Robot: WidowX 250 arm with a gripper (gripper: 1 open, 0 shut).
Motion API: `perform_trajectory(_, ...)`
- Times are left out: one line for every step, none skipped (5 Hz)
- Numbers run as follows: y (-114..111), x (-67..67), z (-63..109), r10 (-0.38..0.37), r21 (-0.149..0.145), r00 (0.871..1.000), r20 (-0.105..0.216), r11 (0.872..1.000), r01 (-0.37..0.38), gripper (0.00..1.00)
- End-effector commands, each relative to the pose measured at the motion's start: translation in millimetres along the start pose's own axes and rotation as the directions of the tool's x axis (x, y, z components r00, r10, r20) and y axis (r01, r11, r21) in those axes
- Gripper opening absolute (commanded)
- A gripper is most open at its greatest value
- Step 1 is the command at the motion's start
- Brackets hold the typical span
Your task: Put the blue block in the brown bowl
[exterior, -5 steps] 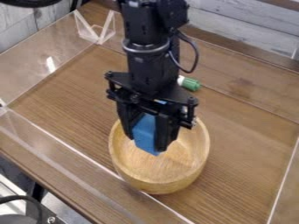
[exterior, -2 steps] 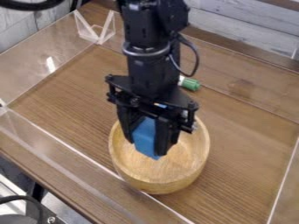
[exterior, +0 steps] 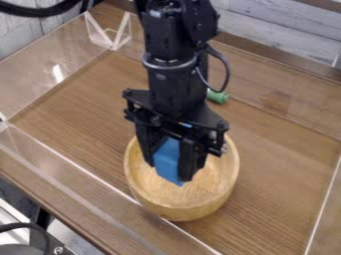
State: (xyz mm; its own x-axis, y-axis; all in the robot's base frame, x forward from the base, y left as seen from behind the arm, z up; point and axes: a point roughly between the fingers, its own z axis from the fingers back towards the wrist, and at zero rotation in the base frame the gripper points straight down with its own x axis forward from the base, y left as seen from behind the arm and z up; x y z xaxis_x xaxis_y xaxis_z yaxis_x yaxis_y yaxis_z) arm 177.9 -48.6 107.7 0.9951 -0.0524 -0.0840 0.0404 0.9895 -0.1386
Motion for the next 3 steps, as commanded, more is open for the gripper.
perform_trajectory(-2.9,3.0,2.6,-0.015,0.002,1.0,0.023,1.0,0.015,0.0)
perform_trajectory(-3.4,3.2,-0.4,-0.017,0.006,1.0,0.018,1.0,0.017,0.0)
perform_trajectory(-3.3,3.0,-2.7,-0.018,0.009,1.0,0.014,1.0,0.017,0.0)
